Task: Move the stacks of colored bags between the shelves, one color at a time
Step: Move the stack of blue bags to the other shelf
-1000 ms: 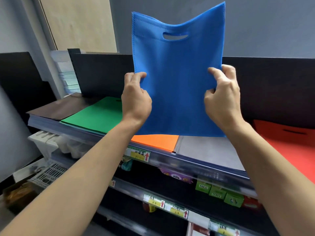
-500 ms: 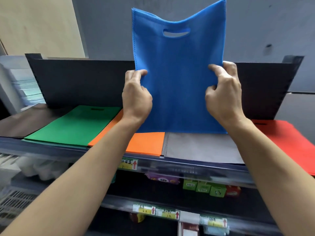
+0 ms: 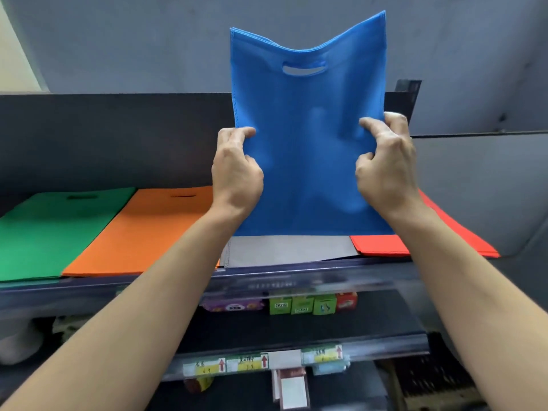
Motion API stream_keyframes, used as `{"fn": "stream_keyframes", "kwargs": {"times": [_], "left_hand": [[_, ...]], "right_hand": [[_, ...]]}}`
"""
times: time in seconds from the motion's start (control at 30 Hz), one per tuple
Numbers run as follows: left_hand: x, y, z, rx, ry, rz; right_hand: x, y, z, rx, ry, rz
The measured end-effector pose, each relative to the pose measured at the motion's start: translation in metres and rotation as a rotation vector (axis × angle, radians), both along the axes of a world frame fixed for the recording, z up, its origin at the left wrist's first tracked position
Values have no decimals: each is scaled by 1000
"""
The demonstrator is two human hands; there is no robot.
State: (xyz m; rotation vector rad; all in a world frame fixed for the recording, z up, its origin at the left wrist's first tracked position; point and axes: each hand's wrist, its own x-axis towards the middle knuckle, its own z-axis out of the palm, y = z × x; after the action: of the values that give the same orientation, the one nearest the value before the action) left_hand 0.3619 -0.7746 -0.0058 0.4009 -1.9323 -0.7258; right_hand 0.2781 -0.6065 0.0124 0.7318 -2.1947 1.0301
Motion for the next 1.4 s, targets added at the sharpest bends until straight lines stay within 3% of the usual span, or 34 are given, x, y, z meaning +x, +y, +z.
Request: {"fn": "stream_keyframes", "kwargs": {"times": [0.63,1.03,1.4], "left_hand": [[-119,107,-24,131,-146,-65],[-110,84,-52,288,-382,18],[-79,35,-68,326,-541,98]], "right_hand": [[-124,108,-17,127,-145,-15],[-145,79,-47,304,-352,115],[-125,33,-61,326,-360,188]]}}
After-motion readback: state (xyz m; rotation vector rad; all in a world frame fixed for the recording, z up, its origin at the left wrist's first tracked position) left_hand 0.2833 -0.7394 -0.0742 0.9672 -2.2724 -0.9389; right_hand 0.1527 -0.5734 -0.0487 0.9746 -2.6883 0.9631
